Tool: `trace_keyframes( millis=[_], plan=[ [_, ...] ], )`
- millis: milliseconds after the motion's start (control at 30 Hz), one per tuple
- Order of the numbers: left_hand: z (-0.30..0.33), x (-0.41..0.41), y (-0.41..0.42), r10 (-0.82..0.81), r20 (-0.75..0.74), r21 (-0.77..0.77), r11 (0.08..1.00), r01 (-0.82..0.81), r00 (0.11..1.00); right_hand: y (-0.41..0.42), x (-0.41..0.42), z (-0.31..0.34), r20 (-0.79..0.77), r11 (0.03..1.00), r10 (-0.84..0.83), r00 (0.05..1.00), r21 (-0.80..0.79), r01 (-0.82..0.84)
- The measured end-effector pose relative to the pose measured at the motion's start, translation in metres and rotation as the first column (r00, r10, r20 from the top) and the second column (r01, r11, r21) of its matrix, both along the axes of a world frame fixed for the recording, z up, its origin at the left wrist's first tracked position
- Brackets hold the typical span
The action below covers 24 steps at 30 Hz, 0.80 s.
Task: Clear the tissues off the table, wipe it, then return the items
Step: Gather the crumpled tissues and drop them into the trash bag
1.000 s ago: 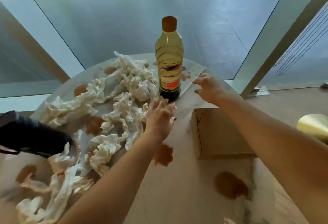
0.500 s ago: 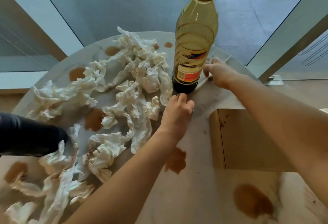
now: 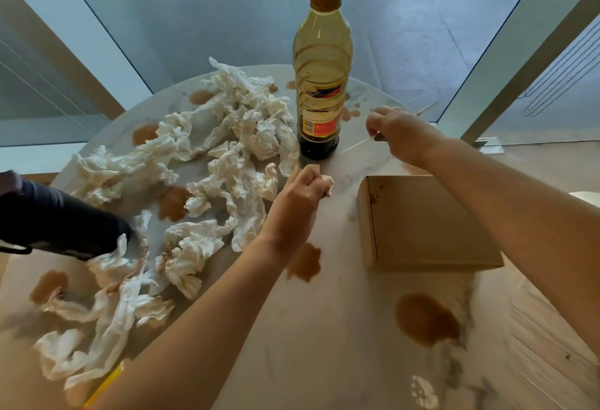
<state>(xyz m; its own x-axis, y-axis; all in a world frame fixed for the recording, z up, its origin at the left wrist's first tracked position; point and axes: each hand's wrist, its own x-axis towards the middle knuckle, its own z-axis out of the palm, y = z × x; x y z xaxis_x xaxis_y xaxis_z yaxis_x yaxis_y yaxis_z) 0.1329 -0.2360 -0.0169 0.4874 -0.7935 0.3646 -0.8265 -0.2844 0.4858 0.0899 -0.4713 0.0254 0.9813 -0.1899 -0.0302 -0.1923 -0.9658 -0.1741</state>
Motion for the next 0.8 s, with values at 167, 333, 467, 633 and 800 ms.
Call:
trace_keyframes(
  millis=[167, 333, 467, 633, 800],
  plan=[
    [0.033, -0.053, 0.028, 0.068, -0.158, -0.008, 0.997, -0.070, 0.985, 0.031, -0.052, 0.033, 0.138, 0.995, 0.054, 0.989, -0.086, -0.042],
    [0.046, -0.122, 0.062, 0.045, -0.098, -0.105, 0.993, -0.056, 0.994, 0.091, -0.130, 0.062, 0.178, 0.990, 0.080, 0.981, -0.128, -0.057],
    [0.051, -0.188, 0.099, 0.101, -0.065, -0.157, 0.981, -0.110, 0.993, 0.141, -0.205, 0.061, 0.205, 0.992, 0.074, 0.976, -0.115, -0.051],
    [0.045, -0.269, 0.150, 0.099, -0.120, -0.156, 0.981, -0.118, 0.988, 0.196, -0.300, 0.035, 0.285, 0.993, 0.111, 0.952, -0.075, -0.094],
    [0.024, -0.329, 0.191, 0.106, -0.196, -0.066, 0.990, -0.121, 0.975, 0.239, -0.386, -0.016, 0.256, 0.999, 0.027, 0.966, -0.043, -0.017]
  ],
)
